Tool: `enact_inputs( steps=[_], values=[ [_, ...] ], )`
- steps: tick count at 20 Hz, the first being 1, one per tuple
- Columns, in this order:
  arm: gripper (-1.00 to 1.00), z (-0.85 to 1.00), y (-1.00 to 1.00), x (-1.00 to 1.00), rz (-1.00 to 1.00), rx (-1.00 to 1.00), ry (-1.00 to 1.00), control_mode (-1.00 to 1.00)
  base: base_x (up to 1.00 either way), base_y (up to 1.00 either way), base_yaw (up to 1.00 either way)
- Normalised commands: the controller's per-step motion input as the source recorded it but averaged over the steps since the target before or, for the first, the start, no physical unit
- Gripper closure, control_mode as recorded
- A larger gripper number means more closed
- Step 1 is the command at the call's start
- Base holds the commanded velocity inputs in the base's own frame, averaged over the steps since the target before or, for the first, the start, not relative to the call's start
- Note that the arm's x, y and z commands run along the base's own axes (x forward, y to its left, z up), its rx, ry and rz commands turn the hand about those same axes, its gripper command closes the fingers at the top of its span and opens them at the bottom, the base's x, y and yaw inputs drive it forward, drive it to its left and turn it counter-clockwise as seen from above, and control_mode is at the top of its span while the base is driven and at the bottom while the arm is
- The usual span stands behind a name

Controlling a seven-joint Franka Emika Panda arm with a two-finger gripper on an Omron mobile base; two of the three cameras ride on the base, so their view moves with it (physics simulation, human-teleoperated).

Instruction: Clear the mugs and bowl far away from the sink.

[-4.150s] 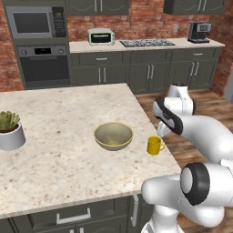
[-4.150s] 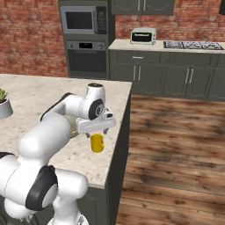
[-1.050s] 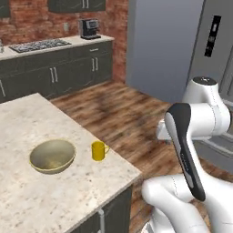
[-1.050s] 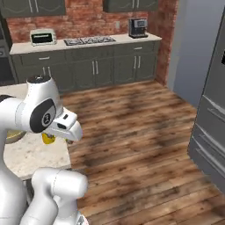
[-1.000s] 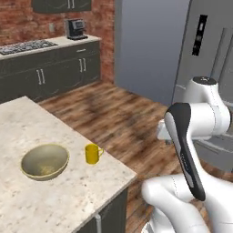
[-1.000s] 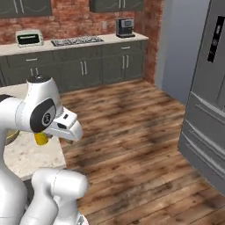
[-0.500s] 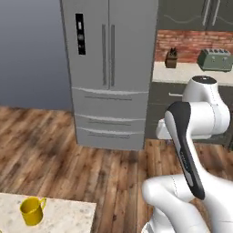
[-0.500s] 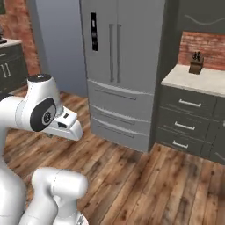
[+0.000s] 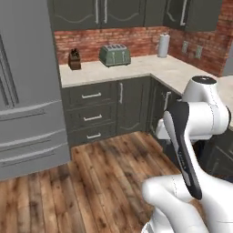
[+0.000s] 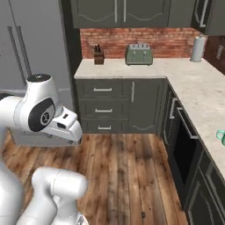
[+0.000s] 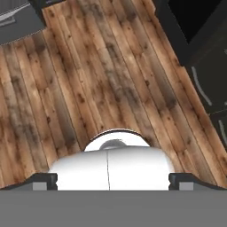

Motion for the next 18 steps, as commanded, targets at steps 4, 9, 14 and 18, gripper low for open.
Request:
enact_inputs(
  steps=[4, 9, 14, 18],
  values=[
    [-1.0, 0.0, 0.0, 0.0, 0.0, 0.0, 0.0, 1.0, 0.22, -0.65, -0.68],
    [-1.0, 0.0, 0.0, 0.0, 0.0, 0.0, 0.0, 1.0, 0.45, -0.39, -0.59],
    [-1.0, 0.0, 0.0, 0.0, 0.0, 0.0, 0.0, 1.0, 0.79, 0.5, -0.56],
    [-1.0, 0.0, 0.0, 0.0, 0.0, 0.0, 0.0, 1.0, 0.95, 1.0, -0.51]
  ],
)
